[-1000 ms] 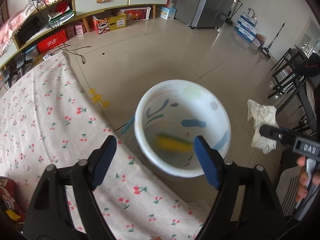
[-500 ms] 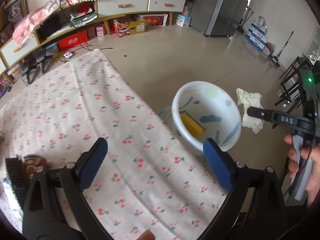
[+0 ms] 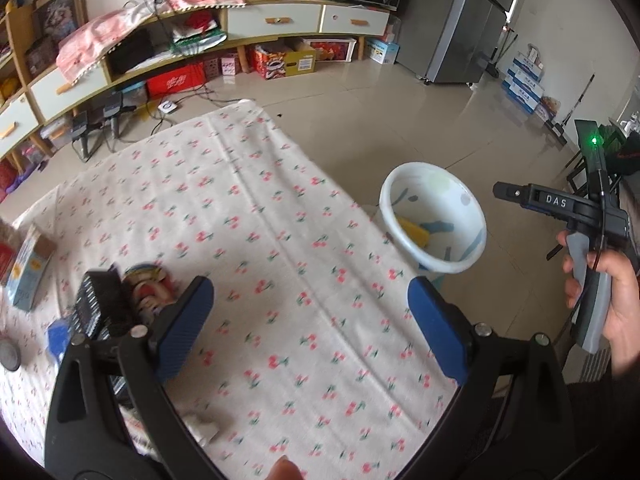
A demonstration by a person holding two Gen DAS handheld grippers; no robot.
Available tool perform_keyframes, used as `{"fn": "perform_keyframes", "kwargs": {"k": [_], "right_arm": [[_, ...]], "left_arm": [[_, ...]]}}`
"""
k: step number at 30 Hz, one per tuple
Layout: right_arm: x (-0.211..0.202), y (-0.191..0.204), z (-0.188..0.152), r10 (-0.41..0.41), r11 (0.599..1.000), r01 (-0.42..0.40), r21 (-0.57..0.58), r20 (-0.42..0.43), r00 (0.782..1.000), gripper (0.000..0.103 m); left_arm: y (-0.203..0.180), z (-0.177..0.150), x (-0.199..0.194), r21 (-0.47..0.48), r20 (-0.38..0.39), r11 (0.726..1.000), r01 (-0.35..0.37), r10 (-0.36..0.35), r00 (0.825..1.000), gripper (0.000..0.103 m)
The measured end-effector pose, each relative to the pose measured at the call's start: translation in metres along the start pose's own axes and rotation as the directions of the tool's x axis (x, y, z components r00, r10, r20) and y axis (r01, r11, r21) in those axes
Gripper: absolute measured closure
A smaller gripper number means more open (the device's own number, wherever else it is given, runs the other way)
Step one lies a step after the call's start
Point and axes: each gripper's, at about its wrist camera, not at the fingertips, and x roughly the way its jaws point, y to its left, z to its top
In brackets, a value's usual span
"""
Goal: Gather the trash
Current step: 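Open the right tool to drop the paper into the bin while the left tool returns to the table, then grasp the blue barcode box with the left tool while the right tool reaches toward the pecan snack packet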
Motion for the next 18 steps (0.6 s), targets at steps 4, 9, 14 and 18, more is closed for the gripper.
{"fn": "perform_keyframes", "kwargs": {"k": [4,9,14,18], "right_arm": [[-0.012,0.012,-0.002,0.003,1.000,-0.003,-0.029,0.011,1.000,0.019],[-0.028,0.030,-0.009,0.021,0.998,-0.020,-0.066,0.017,1.000,0.019],[-0.040,0.049,-0.022,0.059,0.993,-0.058,-0.105,0.006,0.998,0.018],[-0.047,0.067,-0.035,0.078,0.987,-0.079,-0.143,-0.008,0.997,0.018]], "left_arm": [[0.022,-0.010,-0.013,-0.019,-0.004,0.999,-0.028,0.028,1.000,0.006],[0.051,-0.027,-0.030,-0.052,-0.021,0.996,-0.068,0.067,0.998,0.006],[0.079,-0.050,-0.042,-0.081,-0.054,0.990,-0.112,0.108,0.993,0.006],[0.101,-0.068,-0.048,-0.113,-0.077,0.985,-0.134,0.126,0.989,0.006]]}}
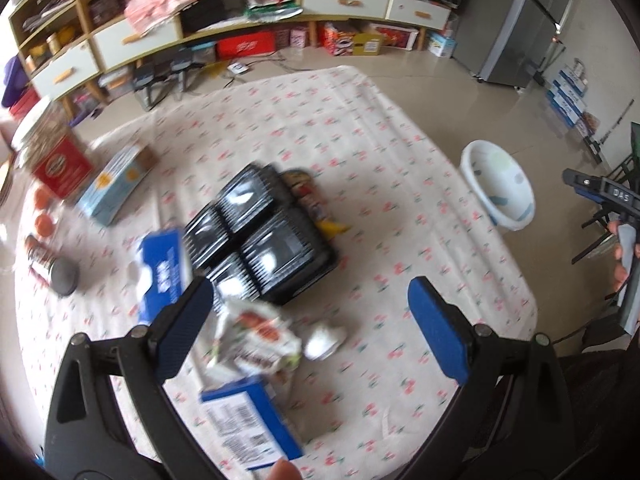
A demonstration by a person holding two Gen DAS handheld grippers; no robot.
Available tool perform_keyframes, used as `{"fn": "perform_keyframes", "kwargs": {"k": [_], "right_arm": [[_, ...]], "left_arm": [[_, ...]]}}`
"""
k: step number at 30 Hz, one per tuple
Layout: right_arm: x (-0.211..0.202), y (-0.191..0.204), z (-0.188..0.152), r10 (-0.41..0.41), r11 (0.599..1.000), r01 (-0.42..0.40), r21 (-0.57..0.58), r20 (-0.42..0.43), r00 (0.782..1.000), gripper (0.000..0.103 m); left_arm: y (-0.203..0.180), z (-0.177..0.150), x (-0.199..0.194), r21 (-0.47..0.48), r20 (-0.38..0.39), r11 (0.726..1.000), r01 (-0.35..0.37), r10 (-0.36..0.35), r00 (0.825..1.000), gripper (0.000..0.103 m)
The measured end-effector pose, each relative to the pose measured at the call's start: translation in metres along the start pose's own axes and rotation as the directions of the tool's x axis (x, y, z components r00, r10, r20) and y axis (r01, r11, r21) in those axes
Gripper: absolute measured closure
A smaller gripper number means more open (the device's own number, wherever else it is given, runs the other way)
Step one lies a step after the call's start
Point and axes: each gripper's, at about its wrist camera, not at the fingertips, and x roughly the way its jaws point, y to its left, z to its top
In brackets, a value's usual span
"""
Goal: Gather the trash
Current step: 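Grasp the blue barcode box with the left tool while the right tool reaches toward the pecan snack packet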
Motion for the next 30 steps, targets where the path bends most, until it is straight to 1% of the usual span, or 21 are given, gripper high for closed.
{"fn": "perform_keyframes", "kwargs": {"k": [3,6,10,14,19,23,27,30], "right_arm": [[-0.003,0.011,-0.007,0.016,1.000,-0.016,-0.018,-0.005,1.000,0.018],[-0.006,0.023,-0.015,0.034,0.999,-0.034,-0.028,-0.010,0.999,0.018],[-0.006,0.041,-0.027,0.056,0.997,-0.057,-0.055,-0.022,0.998,0.018],[0.000,0.063,-0.041,0.065,0.992,-0.070,-0.108,-0.049,0.997,0.018],[0.009,0.086,-0.060,0.056,0.982,-0.070,-0.174,-0.082,0.995,0.018],[0.020,0.103,-0.072,0.054,0.973,-0.078,-0.217,-0.114,0.992,0.018],[0.027,0.119,-0.083,0.053,0.963,-0.088,-0.253,-0.142,0.988,0.018],[0.033,0.129,-0.090,0.044,0.956,-0.089,-0.280,-0.161,0.986,0.018]], "left_arm": [[0.017,-0.011,-0.001,-0.039,-0.009,0.999,-0.023,0.023,1.000,0.006],[0.031,-0.026,0.000,-0.078,-0.030,0.997,-0.026,0.024,0.999,0.006],[0.045,-0.050,0.004,-0.121,-0.075,0.993,0.003,-0.012,0.997,0.006],[0.053,-0.073,0.008,-0.157,-0.105,0.987,0.028,-0.045,0.993,0.006],[0.058,-0.095,0.014,-0.176,-0.123,0.984,0.025,-0.047,0.991,0.006],[0.062,-0.105,0.020,-0.199,-0.127,0.980,0.028,-0.054,0.990,0.006],[0.057,-0.110,0.028,-0.181,-0.147,0.983,0.031,-0.058,0.988,0.007],[0.055,-0.111,0.035,-0.166,-0.160,0.986,0.018,-0.045,0.986,0.010]]}}
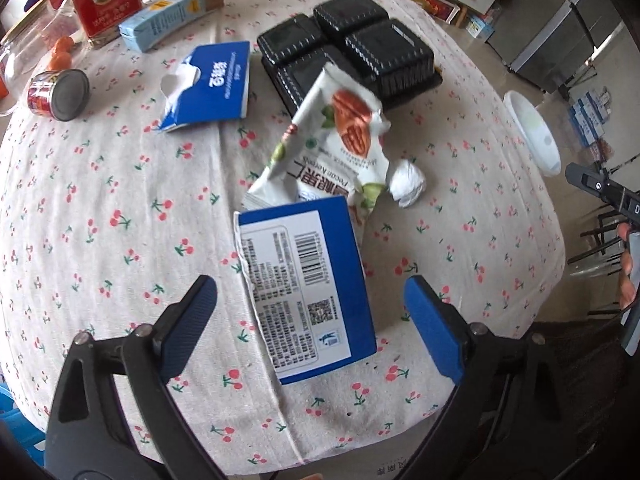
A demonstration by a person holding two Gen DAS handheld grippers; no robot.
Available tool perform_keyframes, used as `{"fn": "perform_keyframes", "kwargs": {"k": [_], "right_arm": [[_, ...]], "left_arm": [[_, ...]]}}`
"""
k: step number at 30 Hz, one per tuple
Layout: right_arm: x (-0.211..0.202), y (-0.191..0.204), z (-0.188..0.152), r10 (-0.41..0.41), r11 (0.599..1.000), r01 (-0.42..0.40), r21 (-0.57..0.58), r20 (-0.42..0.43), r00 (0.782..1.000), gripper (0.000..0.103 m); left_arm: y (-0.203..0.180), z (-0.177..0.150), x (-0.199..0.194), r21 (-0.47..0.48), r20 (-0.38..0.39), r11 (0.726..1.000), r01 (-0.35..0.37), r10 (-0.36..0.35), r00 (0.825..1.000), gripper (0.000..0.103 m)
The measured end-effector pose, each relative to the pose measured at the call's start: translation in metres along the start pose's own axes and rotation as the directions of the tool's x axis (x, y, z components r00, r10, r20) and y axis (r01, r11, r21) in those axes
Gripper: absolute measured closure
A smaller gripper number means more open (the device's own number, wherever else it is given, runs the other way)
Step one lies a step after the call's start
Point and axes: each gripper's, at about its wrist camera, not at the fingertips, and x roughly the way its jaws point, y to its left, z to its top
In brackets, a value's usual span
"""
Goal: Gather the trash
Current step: 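Grasp the blue barcode box with the left tool while the right tool reaches toward the pecan snack packet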
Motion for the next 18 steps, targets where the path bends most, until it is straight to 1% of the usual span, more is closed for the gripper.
{"fn": "perform_keyframes", "kwargs": {"k": [1,3,5,8,11,15,18], "right_arm": [[0.002,0.003,-0.001,0.000,1.000,0.000,-0.007,-0.005,1.000,0.018],[0.005,0.008,-0.001,-0.001,1.000,0.000,-0.020,-0.013,1.000,0.018],[0.007,0.014,-0.002,-0.003,0.999,0.002,-0.032,-0.017,1.000,0.018],[0.008,0.023,-0.003,-0.004,0.999,0.003,-0.047,-0.016,1.000,0.018],[0.008,0.034,-0.003,-0.004,0.998,0.003,-0.056,-0.010,1.000,0.018],[0.011,0.056,-0.004,0.008,0.997,-0.008,-0.075,-0.002,1.000,0.018],[0.017,0.079,-0.003,0.027,0.996,-0.028,-0.090,-0.005,1.000,0.018]], "left_arm": [[-0.001,0.000,0.002,0.000,-0.001,1.000,-0.005,0.005,1.000,0.012],[-0.001,0.000,0.005,0.000,-0.001,1.000,-0.016,0.016,1.000,0.020],[0.001,0.001,0.006,-0.003,-0.006,1.000,-0.014,0.014,1.000,0.036],[0.002,0.001,0.003,-0.017,0.008,1.000,0.012,-0.012,1.000,0.037],[0.008,0.000,-0.012,-0.009,0.051,1.000,0.021,-0.020,0.999,0.037],[0.023,-0.002,-0.032,-0.005,0.105,1.000,0.007,-0.006,0.994,0.037],[0.038,-0.005,-0.043,-0.019,0.137,1.000,-0.005,0.008,0.991,0.037]]}}
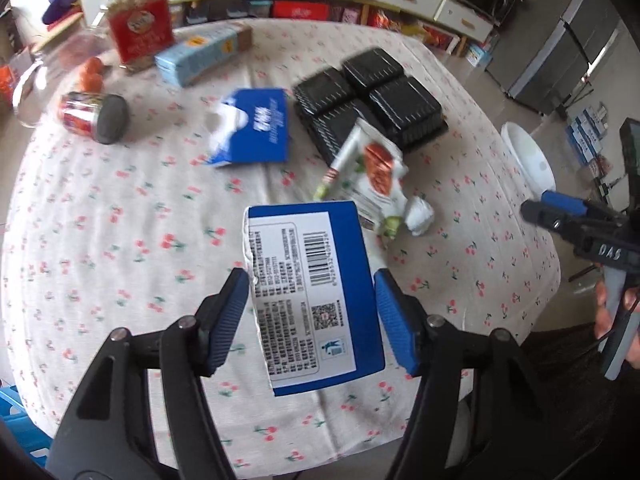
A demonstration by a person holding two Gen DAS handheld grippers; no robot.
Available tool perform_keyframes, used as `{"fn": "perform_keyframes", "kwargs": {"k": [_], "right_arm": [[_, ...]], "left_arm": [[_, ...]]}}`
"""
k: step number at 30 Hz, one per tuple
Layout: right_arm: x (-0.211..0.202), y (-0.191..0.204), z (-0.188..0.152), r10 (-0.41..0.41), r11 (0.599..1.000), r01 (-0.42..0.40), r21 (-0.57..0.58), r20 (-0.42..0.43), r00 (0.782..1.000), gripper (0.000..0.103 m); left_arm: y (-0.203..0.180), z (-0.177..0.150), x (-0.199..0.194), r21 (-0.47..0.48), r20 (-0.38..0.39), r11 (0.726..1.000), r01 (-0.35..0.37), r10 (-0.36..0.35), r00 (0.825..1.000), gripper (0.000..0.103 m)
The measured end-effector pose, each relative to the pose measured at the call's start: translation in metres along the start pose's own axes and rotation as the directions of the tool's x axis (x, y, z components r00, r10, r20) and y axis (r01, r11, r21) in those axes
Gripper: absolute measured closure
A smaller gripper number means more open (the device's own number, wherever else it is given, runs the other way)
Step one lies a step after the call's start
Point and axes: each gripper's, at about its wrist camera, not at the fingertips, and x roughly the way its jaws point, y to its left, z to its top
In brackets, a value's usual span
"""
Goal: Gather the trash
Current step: 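Grasp the blue barcode box with the left tool while the right tool reaches toward the pecan snack packet, then grasp the pecan snack packet with the right tool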
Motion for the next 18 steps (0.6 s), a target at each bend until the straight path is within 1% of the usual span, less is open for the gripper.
{"fn": "perform_keyframes", "kwargs": {"k": [8,11,18], "right_arm": [[0.025,0.065,0.002,0.033,0.999,-0.033,-0.010,0.012,0.999,0.018],[0.034,0.085,0.004,0.045,0.999,-0.045,-0.003,0.019,0.999,0.018],[0.052,0.127,0.014,0.049,0.998,-0.052,0.046,0.058,0.997,0.018]], "left_arm": [[0.035,-0.009,-0.013,-0.050,0.053,0.997,-0.060,0.062,0.997,0.037],[0.051,-0.014,-0.017,-0.081,0.058,0.995,-0.062,0.067,0.996,0.037],[0.071,-0.017,-0.030,-0.118,0.085,0.991,-0.059,0.069,0.994,0.037]]}}
